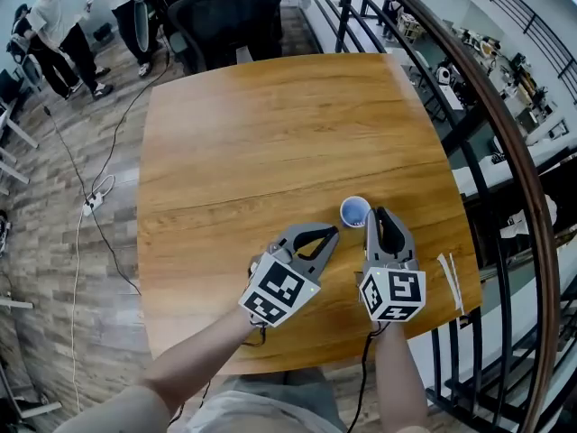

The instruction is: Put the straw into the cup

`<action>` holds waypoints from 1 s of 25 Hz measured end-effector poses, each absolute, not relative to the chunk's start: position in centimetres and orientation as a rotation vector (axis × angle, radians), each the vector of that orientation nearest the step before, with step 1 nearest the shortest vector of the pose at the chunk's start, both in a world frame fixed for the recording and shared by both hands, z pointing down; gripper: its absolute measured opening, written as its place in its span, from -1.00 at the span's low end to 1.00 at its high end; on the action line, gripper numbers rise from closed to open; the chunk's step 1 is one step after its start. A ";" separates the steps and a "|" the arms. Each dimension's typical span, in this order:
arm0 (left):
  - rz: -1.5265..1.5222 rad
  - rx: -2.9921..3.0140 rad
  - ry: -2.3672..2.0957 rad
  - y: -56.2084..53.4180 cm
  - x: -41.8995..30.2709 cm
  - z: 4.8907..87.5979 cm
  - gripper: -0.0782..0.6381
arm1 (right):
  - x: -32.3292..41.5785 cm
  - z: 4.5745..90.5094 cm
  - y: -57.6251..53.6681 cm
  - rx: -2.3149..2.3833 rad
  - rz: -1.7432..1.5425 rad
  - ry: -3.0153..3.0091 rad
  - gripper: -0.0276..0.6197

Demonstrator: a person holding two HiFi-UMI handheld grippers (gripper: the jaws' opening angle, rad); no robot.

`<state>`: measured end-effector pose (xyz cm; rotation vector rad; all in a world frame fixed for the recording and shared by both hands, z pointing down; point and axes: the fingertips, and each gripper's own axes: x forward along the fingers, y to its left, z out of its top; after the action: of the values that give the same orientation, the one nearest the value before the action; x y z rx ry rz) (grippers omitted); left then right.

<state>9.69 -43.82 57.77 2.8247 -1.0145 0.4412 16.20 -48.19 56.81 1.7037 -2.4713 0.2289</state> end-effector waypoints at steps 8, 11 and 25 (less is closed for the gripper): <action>0.385 2.847 -1.058 -42.4 8.4 52.4 -0.74 | 15.5 51.7 -46.1 1.666 0.013 -2.372 -0.80; 0.367 2.849 -1.072 -41.3 7.9 50.4 -0.74 | 15.5 49.7 -44.5 1.667 0.052 -2.407 -0.80; 0.300 2.898 -1.122 -35.3 5.1 41.7 -0.74 | 14.6 40.7 -35.4 1.650 0.078 -2.504 -0.80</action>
<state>5.14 -35.28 41.72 2.8985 -1.1224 0.3004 14.63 -35.41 40.72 1.6498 -2.5039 0.0781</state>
